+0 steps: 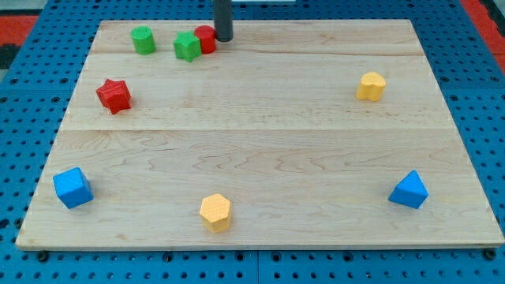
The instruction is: Move your arm to the right side of red star
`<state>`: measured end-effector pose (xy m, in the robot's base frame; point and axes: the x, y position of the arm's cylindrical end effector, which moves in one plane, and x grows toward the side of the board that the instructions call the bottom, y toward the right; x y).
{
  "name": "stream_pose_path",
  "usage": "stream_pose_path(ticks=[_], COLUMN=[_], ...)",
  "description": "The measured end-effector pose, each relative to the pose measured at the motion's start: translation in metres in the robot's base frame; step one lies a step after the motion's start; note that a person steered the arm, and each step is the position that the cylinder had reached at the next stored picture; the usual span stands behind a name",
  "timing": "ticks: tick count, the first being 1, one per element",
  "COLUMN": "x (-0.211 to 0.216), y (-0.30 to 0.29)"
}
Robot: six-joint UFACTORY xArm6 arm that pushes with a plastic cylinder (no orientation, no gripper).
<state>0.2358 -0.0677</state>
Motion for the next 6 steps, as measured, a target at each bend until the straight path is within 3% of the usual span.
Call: stream_pose_path(ticks=[1, 3, 5, 6], x=[0.006, 0.143, 0.161, 0.181], y=[-0.024, -0.027, -0.099, -0.097])
